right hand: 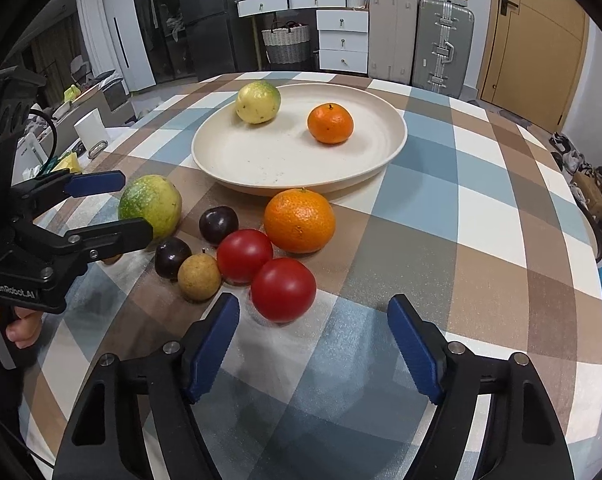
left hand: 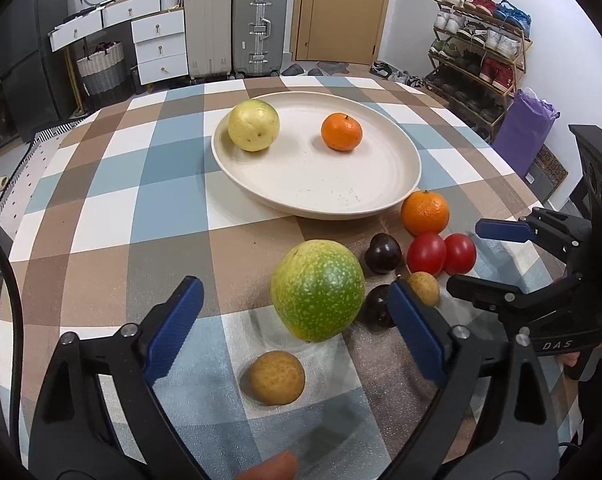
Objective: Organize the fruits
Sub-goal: 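Grasp the green speckled fruit with the left gripper while the right gripper grasps a red tomato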
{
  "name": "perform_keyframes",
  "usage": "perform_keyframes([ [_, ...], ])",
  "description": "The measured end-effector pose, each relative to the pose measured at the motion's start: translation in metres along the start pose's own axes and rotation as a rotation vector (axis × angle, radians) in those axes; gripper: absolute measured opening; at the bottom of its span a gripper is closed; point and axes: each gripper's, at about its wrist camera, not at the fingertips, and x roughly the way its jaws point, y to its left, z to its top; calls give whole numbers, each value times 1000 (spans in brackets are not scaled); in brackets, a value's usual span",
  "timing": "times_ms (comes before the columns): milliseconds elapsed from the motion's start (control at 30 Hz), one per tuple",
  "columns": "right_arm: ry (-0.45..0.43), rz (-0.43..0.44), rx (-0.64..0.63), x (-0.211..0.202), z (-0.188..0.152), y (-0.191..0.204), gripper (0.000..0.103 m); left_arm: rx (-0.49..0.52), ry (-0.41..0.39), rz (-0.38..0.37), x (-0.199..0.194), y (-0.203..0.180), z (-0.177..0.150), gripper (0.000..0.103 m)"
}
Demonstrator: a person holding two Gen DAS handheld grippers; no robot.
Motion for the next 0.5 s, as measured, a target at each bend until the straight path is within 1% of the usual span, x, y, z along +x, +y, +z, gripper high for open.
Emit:
perform_keyframes([
  [67,1,-3,-8,1,1,1,76,-4,7,-14,1,1,0,79],
  [100,3,-5,-11,2,2,2,75,-2,7,-23,1,1,0,77],
  [167,5,-6,-14,3,3,3,74,5,2,-28,1,-1,0,76],
  [300,9,-7,-29,5,2,7,69,9,14,-35,3,-2,0,68],
  [433,8,-2,-34,5,2,9,68,-1,21,-38,5,0,0,65],
  [500,10,2,-34,5,2,9,67,-6,26,-44,6,1,0,58],
])
